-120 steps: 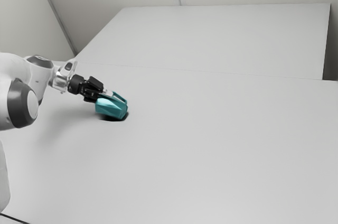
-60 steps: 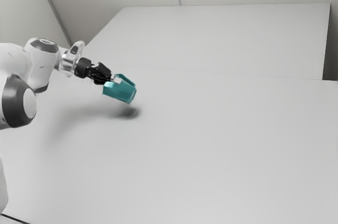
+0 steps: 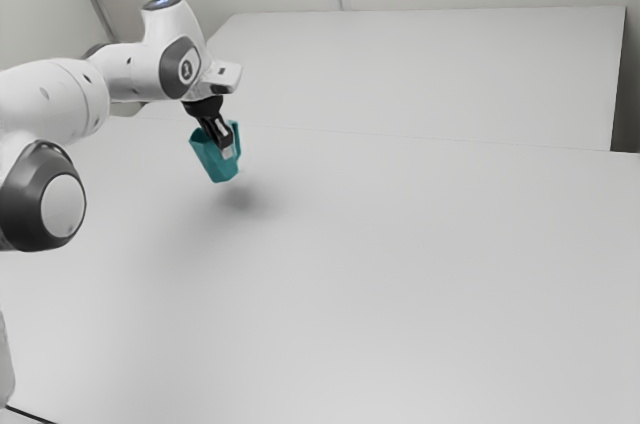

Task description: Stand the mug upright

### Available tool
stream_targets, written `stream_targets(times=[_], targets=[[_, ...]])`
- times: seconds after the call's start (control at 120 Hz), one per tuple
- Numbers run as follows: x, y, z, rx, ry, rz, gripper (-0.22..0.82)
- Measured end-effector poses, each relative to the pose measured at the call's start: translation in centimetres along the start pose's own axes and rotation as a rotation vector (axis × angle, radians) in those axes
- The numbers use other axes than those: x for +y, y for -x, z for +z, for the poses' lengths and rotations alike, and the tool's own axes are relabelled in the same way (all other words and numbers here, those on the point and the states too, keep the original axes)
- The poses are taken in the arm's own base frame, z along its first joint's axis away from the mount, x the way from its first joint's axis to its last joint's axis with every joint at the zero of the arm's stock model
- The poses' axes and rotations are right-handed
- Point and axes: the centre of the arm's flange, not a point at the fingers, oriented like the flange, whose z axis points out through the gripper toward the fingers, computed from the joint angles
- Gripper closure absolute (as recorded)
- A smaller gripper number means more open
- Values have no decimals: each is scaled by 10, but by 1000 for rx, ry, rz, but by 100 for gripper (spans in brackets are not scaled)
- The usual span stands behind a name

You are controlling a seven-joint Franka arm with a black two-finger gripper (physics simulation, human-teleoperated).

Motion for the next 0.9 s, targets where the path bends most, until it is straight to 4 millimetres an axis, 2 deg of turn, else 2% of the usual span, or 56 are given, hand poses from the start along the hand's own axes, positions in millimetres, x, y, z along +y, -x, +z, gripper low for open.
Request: stream_targets(times=[0.167,0.475,0.6,0.675,0.733,0.842,0.9], targets=[[-5,-5,41,0,-65,-59,79],[-16,6,71,-7,-93,-198,79],[-15,5,71,0,-90,-232,52],[-16,4,62,9,-103,-248,37],[-21,3,46,24,-117,-263,28],[-30,-2,-9,64,-150,-287,17],[-35,-4,-55,96,-172,-301,13]])
